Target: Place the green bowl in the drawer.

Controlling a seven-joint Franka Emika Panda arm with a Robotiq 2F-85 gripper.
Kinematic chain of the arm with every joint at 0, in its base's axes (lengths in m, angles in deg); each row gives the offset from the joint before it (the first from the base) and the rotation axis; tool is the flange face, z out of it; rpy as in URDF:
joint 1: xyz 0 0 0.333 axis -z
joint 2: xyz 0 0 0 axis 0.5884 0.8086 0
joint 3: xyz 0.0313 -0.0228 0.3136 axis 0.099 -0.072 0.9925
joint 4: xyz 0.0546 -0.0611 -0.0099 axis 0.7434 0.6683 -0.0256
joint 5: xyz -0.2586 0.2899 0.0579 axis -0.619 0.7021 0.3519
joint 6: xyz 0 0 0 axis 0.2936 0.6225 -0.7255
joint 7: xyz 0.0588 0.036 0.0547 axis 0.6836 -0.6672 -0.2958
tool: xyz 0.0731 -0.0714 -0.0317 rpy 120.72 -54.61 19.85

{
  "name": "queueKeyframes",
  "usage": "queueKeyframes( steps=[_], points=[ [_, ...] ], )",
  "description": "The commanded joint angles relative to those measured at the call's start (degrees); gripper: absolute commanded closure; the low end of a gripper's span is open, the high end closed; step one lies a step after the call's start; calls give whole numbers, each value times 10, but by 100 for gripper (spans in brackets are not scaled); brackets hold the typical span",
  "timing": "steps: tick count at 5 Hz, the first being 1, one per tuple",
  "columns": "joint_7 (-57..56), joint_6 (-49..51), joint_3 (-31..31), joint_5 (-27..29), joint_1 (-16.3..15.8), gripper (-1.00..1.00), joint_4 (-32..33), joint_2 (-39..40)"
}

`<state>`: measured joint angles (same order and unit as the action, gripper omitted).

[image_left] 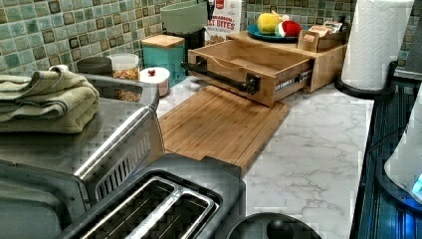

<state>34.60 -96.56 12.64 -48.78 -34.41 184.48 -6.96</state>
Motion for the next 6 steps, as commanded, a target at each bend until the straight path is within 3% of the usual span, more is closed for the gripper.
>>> queueKeyframes(
  steps=[1, 2, 4, 6],
  points=[
    [0, 0, 2, 0, 2, 100, 4, 0],
    [52, 19, -9, -6, 12, 100, -14, 7],
    [68, -42, -65, 42, 62, 100, 25, -10],
    [225, -158, -86, -24, 85, 100, 80, -25]
  ],
)
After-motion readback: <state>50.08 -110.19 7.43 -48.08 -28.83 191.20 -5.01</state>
